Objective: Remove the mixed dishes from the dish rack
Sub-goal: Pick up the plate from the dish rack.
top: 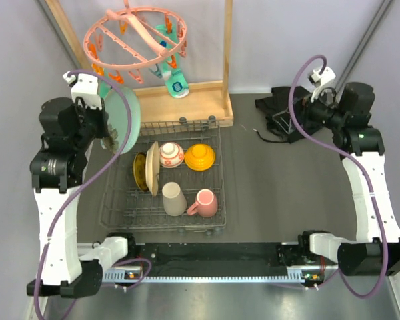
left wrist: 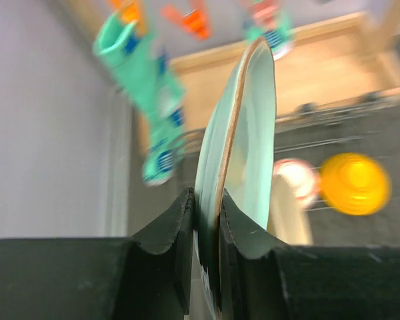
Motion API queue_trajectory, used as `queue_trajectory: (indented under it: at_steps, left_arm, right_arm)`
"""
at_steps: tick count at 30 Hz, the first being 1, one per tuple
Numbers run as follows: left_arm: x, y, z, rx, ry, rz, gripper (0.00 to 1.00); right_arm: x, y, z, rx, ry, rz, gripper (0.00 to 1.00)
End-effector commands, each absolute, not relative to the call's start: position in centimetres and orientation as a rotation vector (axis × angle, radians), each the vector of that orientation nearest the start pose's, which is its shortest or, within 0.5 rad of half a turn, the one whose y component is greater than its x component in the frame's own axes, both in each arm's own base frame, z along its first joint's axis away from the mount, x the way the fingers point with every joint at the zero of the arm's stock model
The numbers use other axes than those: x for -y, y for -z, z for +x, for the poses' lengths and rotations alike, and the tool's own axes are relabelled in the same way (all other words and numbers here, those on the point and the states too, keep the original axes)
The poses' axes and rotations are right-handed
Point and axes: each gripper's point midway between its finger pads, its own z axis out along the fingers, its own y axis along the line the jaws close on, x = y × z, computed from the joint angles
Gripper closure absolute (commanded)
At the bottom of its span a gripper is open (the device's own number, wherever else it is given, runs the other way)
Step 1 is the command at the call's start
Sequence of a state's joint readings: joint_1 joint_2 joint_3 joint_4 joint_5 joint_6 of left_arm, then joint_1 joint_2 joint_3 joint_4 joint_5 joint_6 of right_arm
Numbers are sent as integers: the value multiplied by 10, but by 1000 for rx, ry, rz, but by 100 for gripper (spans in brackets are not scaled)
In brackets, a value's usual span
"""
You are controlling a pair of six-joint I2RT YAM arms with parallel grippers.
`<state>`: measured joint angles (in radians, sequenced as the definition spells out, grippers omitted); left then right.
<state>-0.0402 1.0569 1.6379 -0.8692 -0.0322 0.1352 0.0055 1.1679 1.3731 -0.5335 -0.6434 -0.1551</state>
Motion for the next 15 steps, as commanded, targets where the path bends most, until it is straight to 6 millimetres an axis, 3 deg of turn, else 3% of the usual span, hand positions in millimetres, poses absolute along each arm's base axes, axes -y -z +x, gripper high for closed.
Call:
queue_trajectory:
  at_steps: [1,5,6,7,8,9,15]
  left_arm:
    - [75,-490,274,-1583,326,326,100]
    - [122,-496,265,-1531,648,427,100]
    - [129,-487,268,-1541,710,438,100]
    - [142,-487,259,-1532,832,466,100]
    - [147,-499,260,-1454,853,498,100]
    - [153,-491,260,-1459,912,514,100]
    - [166,-499,255,-1412,1027,587,100]
  right_arm:
    - [-134,-407,306,-1629,-671,-719,1]
    - [-159,-446,288,-1499,-896,-756,5]
    - [-164,-458,287,-1471,-947,-739,6]
    - [-169,-464,284,-1451,-980,-755,6]
    - [-176,-467,283,-1444,-1004,-764,6]
    - [-181,-466,286,-1446,-1018,-770,6]
    - [-211,-474,274,-1425,-1109,-873,6]
